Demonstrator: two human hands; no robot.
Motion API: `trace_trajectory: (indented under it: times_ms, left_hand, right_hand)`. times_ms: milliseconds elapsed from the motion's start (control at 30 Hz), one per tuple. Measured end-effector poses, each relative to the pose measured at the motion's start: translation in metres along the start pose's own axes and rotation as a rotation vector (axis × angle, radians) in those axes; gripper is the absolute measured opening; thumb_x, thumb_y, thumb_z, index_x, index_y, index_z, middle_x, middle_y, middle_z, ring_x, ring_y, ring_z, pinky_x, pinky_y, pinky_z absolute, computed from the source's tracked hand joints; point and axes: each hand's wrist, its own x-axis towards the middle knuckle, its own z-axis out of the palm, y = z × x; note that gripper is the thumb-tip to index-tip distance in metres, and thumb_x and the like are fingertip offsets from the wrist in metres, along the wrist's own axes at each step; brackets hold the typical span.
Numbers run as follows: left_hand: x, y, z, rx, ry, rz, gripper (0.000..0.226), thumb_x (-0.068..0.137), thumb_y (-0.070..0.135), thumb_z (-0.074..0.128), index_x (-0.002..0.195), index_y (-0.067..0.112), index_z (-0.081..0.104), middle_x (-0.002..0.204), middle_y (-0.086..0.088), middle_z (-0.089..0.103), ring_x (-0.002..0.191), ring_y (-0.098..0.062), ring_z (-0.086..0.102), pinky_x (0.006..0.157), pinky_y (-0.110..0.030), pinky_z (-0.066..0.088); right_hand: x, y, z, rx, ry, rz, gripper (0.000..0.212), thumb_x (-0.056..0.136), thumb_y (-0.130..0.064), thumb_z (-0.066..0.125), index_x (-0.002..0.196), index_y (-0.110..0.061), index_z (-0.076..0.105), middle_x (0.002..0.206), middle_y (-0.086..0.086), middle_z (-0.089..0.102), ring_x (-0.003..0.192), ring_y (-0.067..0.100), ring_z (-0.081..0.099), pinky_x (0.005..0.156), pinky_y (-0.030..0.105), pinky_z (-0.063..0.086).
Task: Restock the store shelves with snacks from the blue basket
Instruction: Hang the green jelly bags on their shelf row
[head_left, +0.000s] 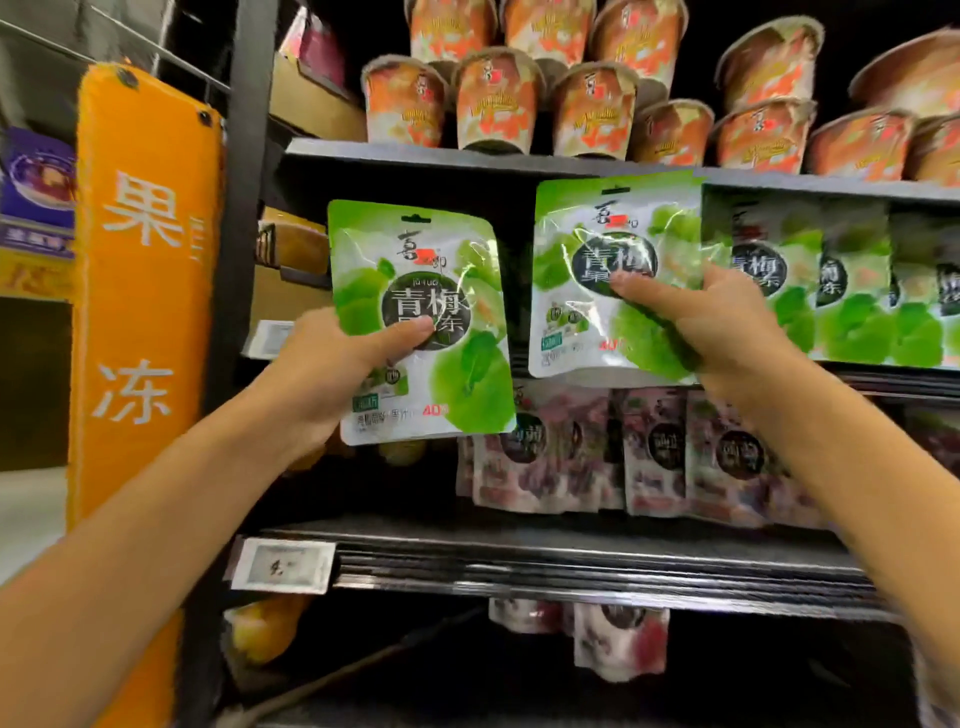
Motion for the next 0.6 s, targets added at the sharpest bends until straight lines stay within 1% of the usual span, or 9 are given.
trace_trajectory:
  times_ms: [100, 133, 200, 300, 367, 400, 467, 533, 600]
  left_hand:
    - [0.008, 0.0, -0.01, 0.014, 0.008, -0.011, 0.026, 0.077, 0.023, 0.078, 0.101, 0.015, 0.072, 0.09, -0.001, 0.078, 0.078, -0.016, 0.075, 0.052, -0.021, 0.056]
    - [0.01, 0.0, -0.014, 0.023, 0.005, -0.012, 0.026, 0.077, 0.024, 0.078, 0.1, 0.015, 0.072, 0.09, 0.0, 0.078, 0.077, -0.016, 0.075, 0.052, -0.021, 0.056]
    - [0.014, -0.002, -0.021, 0.047, -0.014, -0.012, 0.028, 0.077, 0.025, 0.078, 0.102, 0.015, 0.072, 0.091, -0.001, 0.078, 0.079, -0.017, 0.075, 0.058, -0.026, 0.057]
    - [0.018, -0.007, -0.031, 0.056, -0.025, -0.025, 0.031, 0.077, 0.025, 0.078, 0.105, 0.014, 0.072, 0.094, -0.002, 0.078, 0.084, -0.02, 0.075, 0.071, -0.033, 0.057]
    - [0.021, -0.011, -0.035, 0.041, -0.022, -0.038, 0.03, 0.078, 0.025, 0.077, 0.105, 0.014, 0.072, 0.095, -0.003, 0.078, 0.086, -0.022, 0.075, 0.073, -0.035, 0.057]
    - [0.022, -0.013, -0.036, 0.031, -0.021, -0.038, 0.029, 0.079, 0.024, 0.077, 0.105, 0.014, 0.072, 0.095, -0.003, 0.078, 0.086, -0.022, 0.075, 0.075, -0.035, 0.057]
    - [0.023, -0.016, -0.037, 0.009, -0.027, -0.033, 0.027, 0.079, 0.023, 0.077, 0.104, 0.014, 0.072, 0.095, -0.003, 0.078, 0.087, -0.022, 0.075, 0.077, -0.037, 0.057]
    - [0.024, -0.019, -0.036, -0.016, -0.041, -0.031, 0.027, 0.079, 0.022, 0.077, 0.104, 0.015, 0.072, 0.094, -0.002, 0.078, 0.085, -0.021, 0.075, 0.071, -0.034, 0.058]
    - [0.024, -0.022, -0.033, -0.038, -0.06, -0.029, 0.028, 0.078, 0.022, 0.077, 0.104, 0.014, 0.072, 0.094, -0.002, 0.078, 0.084, -0.019, 0.075, 0.062, -0.027, 0.059]
  right_hand:
    - [0.025, -0.006, 0.026, -0.051, 0.006, 0.053, 0.061, 0.066, -0.022, 0.091, 0.114, 0.0, 0.062, 0.091, 0.011, 0.074, 0.065, 0.018, 0.072, 0.056, 0.03, 0.059]
    - [0.031, -0.006, 0.034, -0.048, 0.008, 0.076, 0.062, 0.066, -0.019, 0.09, 0.116, 0.003, 0.06, 0.089, 0.012, 0.074, 0.063, 0.018, 0.072, 0.054, 0.031, 0.059]
    - [0.042, -0.005, 0.047, -0.023, 0.006, 0.113, 0.053, 0.069, -0.012, 0.088, 0.111, 0.005, 0.06, 0.076, 0.009, 0.073, 0.053, 0.016, 0.07, 0.046, 0.027, 0.055]
    - [0.051, -0.002, 0.066, -0.055, 0.022, 0.145, 0.053, 0.069, -0.012, 0.089, 0.11, 0.004, 0.059, 0.083, 0.009, 0.073, 0.056, 0.015, 0.071, 0.048, 0.025, 0.056]
    - [0.058, -0.003, 0.075, -0.03, 0.038, 0.147, 0.049, 0.07, -0.008, 0.087, 0.106, 0.004, 0.058, 0.075, 0.01, 0.072, 0.048, 0.014, 0.068, 0.042, 0.025, 0.053]
    - [0.062, -0.004, 0.078, -0.013, 0.052, 0.148, 0.048, 0.07, -0.006, 0.087, 0.106, 0.005, 0.057, 0.077, 0.012, 0.072, 0.047, 0.015, 0.068, 0.041, 0.026, 0.053]
    - [0.068, -0.004, 0.086, 0.004, 0.076, 0.163, 0.054, 0.069, -0.006, 0.087, 0.111, 0.008, 0.056, 0.094, 0.02, 0.071, 0.054, 0.021, 0.071, 0.044, 0.029, 0.055]
    - [0.073, -0.001, 0.094, -0.012, 0.103, 0.155, 0.059, 0.069, -0.007, 0.088, 0.115, 0.009, 0.055, 0.103, 0.022, 0.07, 0.06, 0.023, 0.072, 0.045, 0.03, 0.055]
    - [0.074, 0.007, 0.1, -0.082, 0.131, 0.149, 0.063, 0.07, -0.012, 0.088, 0.119, 0.006, 0.053, 0.107, 0.019, 0.068, 0.072, 0.025, 0.07, 0.049, 0.033, 0.057]
